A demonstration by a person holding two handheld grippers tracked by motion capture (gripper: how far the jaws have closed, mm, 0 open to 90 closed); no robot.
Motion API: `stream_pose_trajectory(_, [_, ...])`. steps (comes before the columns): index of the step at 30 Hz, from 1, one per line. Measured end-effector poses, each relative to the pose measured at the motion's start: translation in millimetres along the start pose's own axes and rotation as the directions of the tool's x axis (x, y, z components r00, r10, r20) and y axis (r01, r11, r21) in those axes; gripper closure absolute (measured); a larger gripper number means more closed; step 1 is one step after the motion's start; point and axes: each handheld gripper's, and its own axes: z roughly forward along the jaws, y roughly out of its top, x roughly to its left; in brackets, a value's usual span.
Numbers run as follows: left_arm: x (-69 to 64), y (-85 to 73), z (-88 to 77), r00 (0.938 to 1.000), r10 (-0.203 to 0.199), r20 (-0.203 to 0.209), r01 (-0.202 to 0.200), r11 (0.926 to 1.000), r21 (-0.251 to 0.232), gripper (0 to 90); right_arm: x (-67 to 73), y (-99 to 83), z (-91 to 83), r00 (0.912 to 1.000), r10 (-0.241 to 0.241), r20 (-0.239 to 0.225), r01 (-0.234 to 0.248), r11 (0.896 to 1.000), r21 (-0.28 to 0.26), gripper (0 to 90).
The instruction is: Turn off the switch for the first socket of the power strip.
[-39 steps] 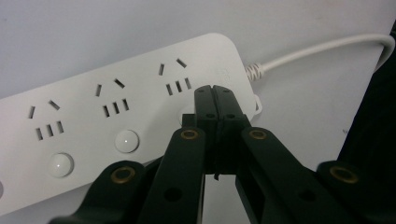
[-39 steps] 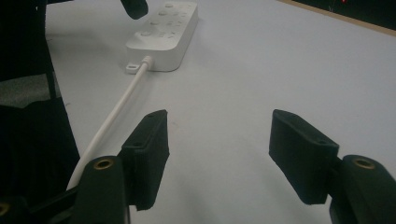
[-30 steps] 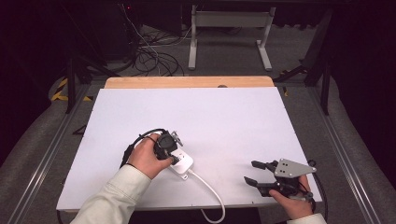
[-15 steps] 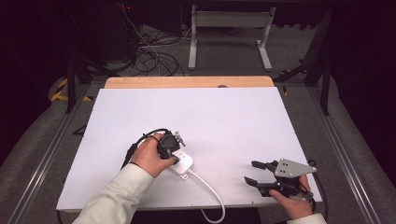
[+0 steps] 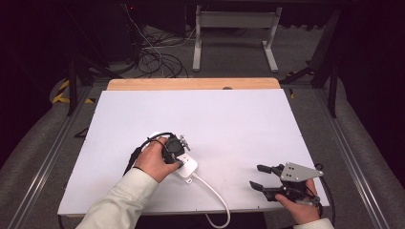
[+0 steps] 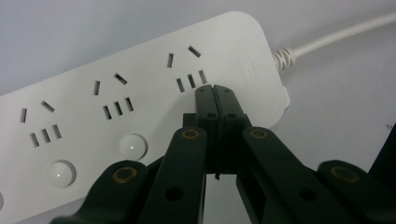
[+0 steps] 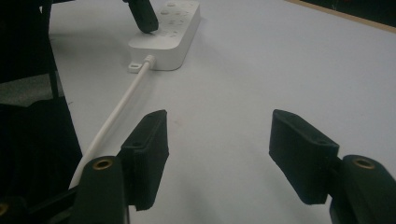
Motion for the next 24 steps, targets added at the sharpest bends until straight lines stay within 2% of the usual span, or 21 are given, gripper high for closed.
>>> stream_pose_trajectory(3, [1.3, -1.1, 0.4, 1.0, -0.003, 0.008, 0.003, 1.0, -0.006, 90.0, 0.0, -0.1, 0.3, 1.0, 0.0, -0.002, 0.0, 1.0, 0.0, 38.4])
stream_pose_trajectory(15, [-0.7, -3.2, 1.2, 1.0, 0.004, -0.007, -0.004, 0.9998, -0.02, 90.0, 0.2, 0.0, -0.3, 1.0, -0.005, -0.002, 0.005, 1.0, 0.002, 38.4])
stream_pose_trajectory(18, [-1.9, -3.7, 1.0, 0.9998, 0.006, -0.019, -0.006, 0.9998, -0.019, 90.0, -0.1, -0.1, -0.3, 1.0, -0.004, -0.003, 0.004, 1.0, 0.002, 38.3])
stream_pose_trajectory(21, [-3.1, -4.5, 0.4, 0.9989, 0.011, -0.044, -0.011, 0.9999, 0.002, 90.0, 0.2, 0.0, 0.0, 1.0, -0.005, -0.005, 0.005, 1.0, 0.003, 38.3])
stream_pose_trajectory(24, [-2.2, -7.4, 0.5, 0.9992, 0.008, -0.039, -0.009, 0.9998, -0.019, 90.0, 0.3, -0.1, 0.2, 1.0, -0.006, -0.006, 0.006, 1.0, 0.003, 38.3])
